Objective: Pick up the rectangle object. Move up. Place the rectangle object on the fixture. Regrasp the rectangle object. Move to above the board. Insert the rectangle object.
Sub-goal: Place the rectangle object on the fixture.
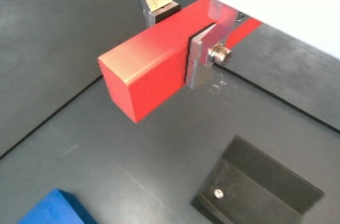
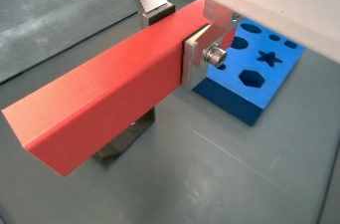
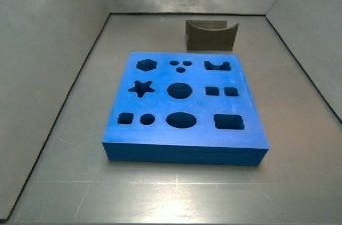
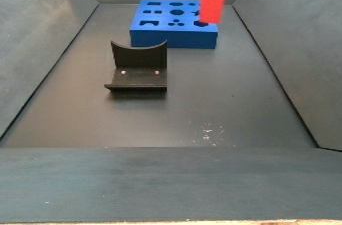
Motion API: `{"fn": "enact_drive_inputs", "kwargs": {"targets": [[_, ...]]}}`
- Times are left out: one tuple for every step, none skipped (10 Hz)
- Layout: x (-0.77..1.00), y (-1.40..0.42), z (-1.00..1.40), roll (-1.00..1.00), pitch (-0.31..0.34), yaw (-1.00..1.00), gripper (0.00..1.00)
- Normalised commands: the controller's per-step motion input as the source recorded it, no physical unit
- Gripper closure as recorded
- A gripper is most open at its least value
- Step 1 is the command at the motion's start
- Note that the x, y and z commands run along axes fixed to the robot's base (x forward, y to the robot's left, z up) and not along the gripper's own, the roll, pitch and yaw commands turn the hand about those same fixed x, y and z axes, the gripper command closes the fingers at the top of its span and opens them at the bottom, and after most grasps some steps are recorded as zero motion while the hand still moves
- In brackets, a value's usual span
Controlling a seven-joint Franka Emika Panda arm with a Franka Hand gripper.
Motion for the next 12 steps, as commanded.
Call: {"fn": "enact_drive_inputs", "kwargs": {"targets": [[1.00, -0.04, 0.06, -0.14, 0.115, -0.02, 1.00], [1.00, -0.04, 0.06, -0.13, 0.120, -0.01, 1.00], [1.00, -0.04, 0.06, -0.12, 0.132, -0.01, 1.00], [1.00, -0.03, 0.05, -0.11, 0.138, -0.01, 1.00], [1.00, -0.51, -0.23, -1.00, 0.054, 0.15, 1.00], [1.00, -0.50, -0.24, -1.00, 0.053, 0.14, 1.00], [1.00, -0.38, -0.20, -1.00, 0.056, 0.13, 1.00], [1.00, -0.27, -0.14, -1.00, 0.068, 0.11, 1.00], [1.00, -0.20, -0.11, -1.00, 0.084, 0.10, 1.00], [1.00, -0.14, -0.08, -1.00, 0.099, 0.09, 1.00], [0.89, -0.06, -0.06, -1.00, 0.115, 0.07, 1.00], [0.80, -0.01, -0.04, -1.00, 0.125, 0.06, 1.00]]}}
